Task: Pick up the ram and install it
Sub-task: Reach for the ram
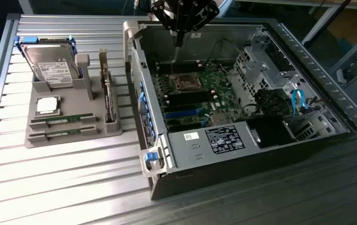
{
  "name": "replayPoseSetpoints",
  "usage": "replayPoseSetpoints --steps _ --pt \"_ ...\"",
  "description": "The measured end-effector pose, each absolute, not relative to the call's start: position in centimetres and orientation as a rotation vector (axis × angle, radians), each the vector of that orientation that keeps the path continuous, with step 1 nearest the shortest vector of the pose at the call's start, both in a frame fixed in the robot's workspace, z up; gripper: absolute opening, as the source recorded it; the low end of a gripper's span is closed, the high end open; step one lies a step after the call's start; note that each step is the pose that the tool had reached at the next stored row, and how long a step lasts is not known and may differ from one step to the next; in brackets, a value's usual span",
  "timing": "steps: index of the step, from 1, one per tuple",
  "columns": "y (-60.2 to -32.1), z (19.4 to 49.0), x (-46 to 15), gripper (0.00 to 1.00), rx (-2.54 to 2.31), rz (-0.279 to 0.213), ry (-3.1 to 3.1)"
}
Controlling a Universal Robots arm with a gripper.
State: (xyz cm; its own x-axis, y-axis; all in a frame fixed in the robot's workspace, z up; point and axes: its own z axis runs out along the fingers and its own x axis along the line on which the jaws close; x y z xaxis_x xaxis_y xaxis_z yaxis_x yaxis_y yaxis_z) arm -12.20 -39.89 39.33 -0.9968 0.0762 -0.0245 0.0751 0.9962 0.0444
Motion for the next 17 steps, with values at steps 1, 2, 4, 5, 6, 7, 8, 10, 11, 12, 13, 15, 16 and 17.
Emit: replayPoseSetpoints --steps 1,2,4,5,6,7,8,10,11,12,13,15,16,17 --pt "-39.89 39.33 -12.20 0.10 0.118 0.068 3.112" --pt "-39.89 39.33 -12.20 0.10 0.118 0.068 3.112" --pt "-39.89 39.33 -12.20 0.10 0.118 0.068 3.112" --pt "-39.89 39.33 -12.20 0.10 0.118 0.068 3.113" --pt "-39.89 39.33 -12.20 0.10 0.118 0.068 3.112" --pt "-39.89 39.33 -12.20 0.10 0.118 0.068 3.112" --pt "-39.89 39.33 -12.20 0.10 0.118 0.068 3.113" --pt "-39.89 39.33 -12.20 0.10 0.118 0.068 3.112" --pt "-39.89 39.33 -12.20 0.10 0.118 0.068 3.113" --pt "-39.89 39.33 -12.20 0.10 0.118 0.068 3.113" --pt "-39.89 39.33 -12.20 0.10 0.118 0.068 3.112" --pt "-39.90 39.33 -12.42 0.10 0.118 0.068 3.112" --pt "-39.90 39.33 -12.68 0.10 0.118 0.068 3.112" --pt "-39.90 39.33 -12.97 0.10 0.118 0.068 3.112"
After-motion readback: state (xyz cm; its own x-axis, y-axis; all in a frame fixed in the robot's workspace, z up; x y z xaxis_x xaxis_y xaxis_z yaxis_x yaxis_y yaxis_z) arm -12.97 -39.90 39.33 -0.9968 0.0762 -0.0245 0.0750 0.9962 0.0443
